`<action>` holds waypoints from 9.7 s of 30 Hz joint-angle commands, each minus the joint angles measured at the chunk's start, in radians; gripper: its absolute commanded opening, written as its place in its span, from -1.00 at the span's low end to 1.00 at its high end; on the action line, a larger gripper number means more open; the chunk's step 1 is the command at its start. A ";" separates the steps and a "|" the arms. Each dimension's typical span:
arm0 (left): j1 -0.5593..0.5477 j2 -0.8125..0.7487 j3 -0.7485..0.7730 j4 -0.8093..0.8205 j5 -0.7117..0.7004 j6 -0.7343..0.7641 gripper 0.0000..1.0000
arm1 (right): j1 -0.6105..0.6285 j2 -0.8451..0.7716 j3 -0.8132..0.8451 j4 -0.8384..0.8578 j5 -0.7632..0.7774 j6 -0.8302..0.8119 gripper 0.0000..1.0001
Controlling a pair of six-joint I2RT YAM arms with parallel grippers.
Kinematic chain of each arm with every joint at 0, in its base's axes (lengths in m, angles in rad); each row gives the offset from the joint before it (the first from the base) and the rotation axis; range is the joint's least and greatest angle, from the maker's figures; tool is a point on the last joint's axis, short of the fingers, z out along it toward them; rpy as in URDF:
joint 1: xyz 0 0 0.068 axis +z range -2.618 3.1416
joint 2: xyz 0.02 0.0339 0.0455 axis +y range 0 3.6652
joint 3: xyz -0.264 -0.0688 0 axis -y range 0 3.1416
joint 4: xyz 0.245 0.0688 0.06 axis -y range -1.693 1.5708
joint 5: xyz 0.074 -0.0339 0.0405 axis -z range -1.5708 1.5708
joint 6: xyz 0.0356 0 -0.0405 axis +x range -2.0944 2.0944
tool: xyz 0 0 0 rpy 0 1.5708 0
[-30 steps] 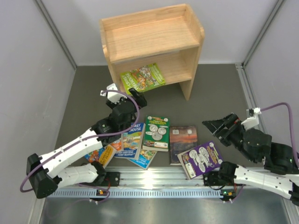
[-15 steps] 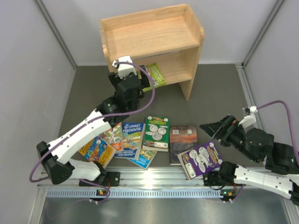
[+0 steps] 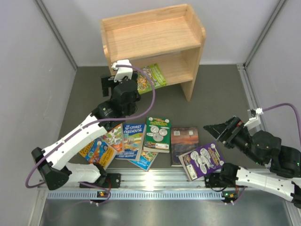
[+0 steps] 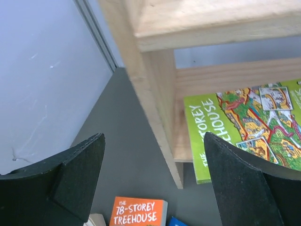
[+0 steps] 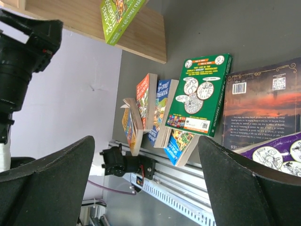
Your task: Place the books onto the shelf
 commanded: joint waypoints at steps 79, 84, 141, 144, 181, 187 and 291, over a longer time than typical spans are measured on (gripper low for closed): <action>0.448 -0.384 -0.089 -0.461 0.995 -0.488 0.98 | -0.378 1.146 -0.166 0.650 -0.817 -0.133 0.79; 0.445 -0.366 -0.075 -0.464 1.005 -0.471 0.98 | -0.385 1.070 -0.146 0.556 -0.762 -0.182 0.80; 0.138 -0.319 0.066 -0.628 0.723 -0.545 0.98 | -0.375 0.850 0.205 0.345 -0.953 -0.368 -1.00; 0.138 -0.322 0.123 -0.650 0.697 -0.546 0.98 | -0.375 0.864 0.303 0.394 -0.981 -0.298 -1.00; 0.138 -0.424 0.467 -0.961 0.801 -0.589 0.98 | -0.101 1.436 0.776 0.981 0.174 0.339 -1.00; 0.138 -0.410 0.571 -1.051 0.863 -0.548 0.97 | -0.009 1.617 0.932 0.926 0.335 0.471 -1.00; -0.061 -0.470 0.606 -1.055 0.574 -0.379 0.97 | -0.124 1.781 0.940 0.908 -0.019 0.390 -0.19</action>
